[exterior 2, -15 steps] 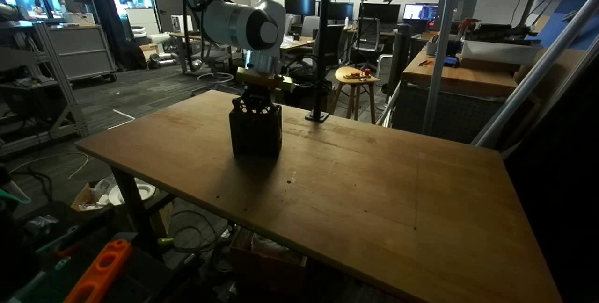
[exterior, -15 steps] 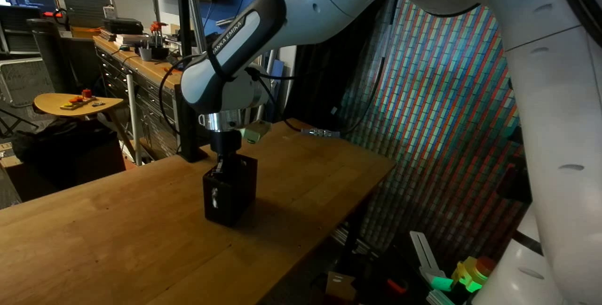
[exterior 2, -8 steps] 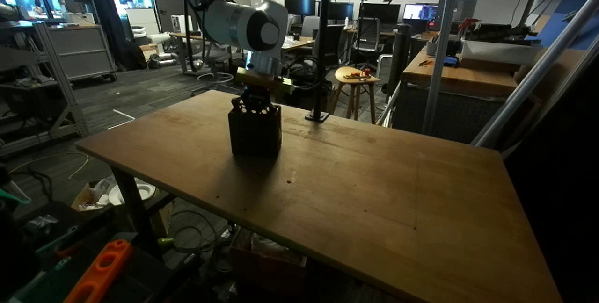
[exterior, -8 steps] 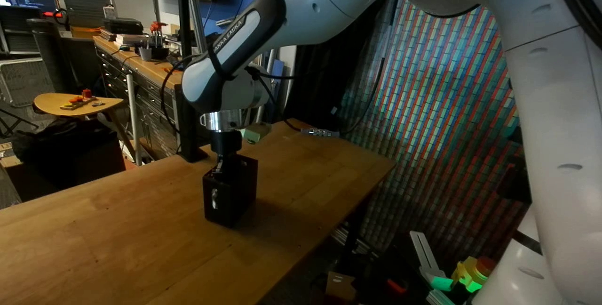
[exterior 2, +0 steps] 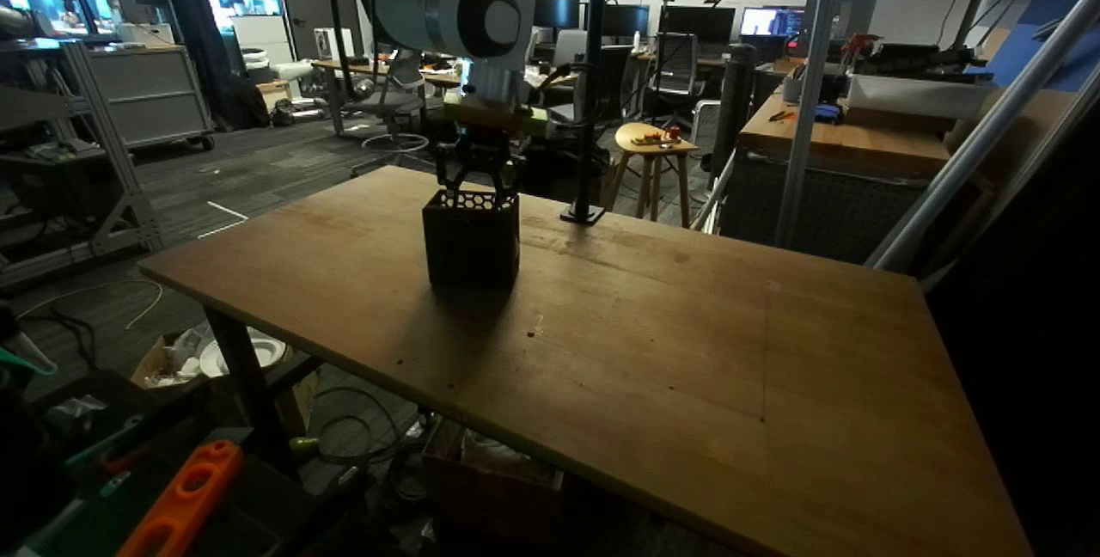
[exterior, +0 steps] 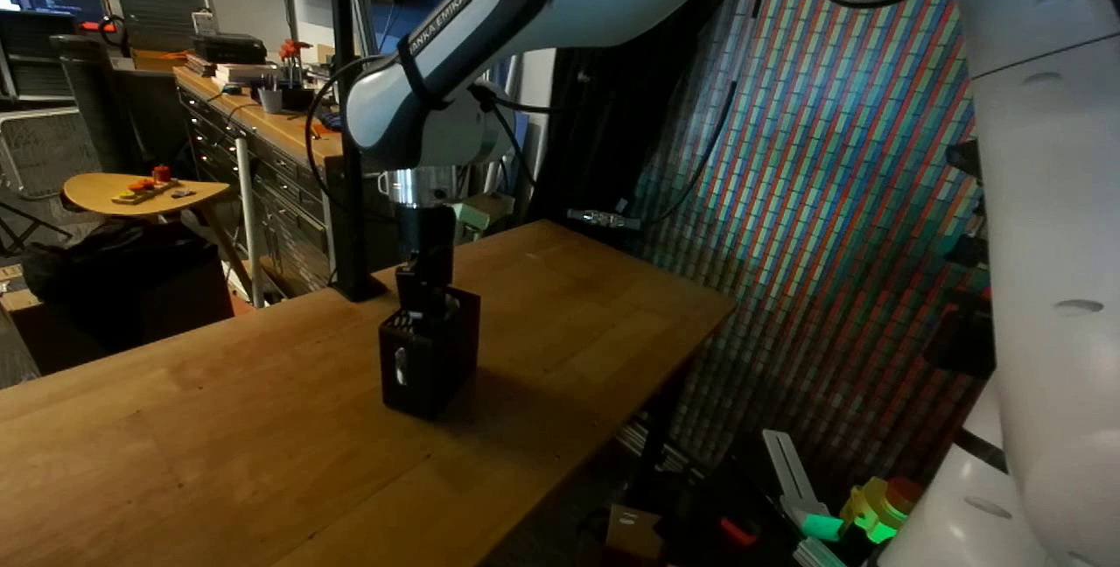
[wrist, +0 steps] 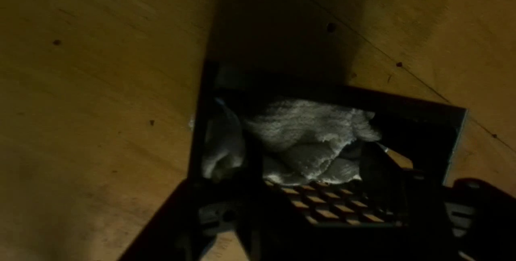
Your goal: Put the towel in the box
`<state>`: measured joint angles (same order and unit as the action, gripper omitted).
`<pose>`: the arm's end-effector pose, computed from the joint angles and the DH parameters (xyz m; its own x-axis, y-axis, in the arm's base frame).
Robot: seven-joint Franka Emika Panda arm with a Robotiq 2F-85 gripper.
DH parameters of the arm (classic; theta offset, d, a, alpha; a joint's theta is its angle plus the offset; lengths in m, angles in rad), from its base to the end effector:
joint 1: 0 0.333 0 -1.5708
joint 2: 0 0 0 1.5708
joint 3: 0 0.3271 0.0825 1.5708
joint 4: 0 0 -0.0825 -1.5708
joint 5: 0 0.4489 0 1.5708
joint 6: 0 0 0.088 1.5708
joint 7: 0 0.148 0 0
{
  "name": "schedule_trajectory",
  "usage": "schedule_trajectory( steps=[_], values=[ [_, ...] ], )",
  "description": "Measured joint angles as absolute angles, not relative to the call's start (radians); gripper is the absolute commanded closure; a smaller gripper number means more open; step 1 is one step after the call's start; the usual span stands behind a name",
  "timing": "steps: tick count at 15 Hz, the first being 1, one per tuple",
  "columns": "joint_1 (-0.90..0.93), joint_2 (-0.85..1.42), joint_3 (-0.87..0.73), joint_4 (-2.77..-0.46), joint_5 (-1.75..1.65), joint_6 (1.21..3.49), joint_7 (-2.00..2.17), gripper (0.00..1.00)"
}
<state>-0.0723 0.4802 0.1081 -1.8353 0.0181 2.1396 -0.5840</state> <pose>0.6710 0.0248 0.1822 0.8152 0.5687 -0.1095 0.5524 -0.8203 -0.1481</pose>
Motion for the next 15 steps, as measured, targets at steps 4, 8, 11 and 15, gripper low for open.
schedule_trajectory(
  steps=[4, 8, 11, 15],
  values=[
    [-0.072, 0.437, 0.097, -1.833, -0.018, 2.135, -0.583, 0.51],
    [-0.072, 0.432, 0.093, -1.827, -0.034, 2.135, -0.583, 0.83],
    [-0.068, 0.433, 0.095, -1.826, -0.034, 2.135, -0.583, 0.92],
    [-0.060, 0.441, 0.100, -1.823, -0.034, 2.135, -0.583, 0.88]
  ],
)
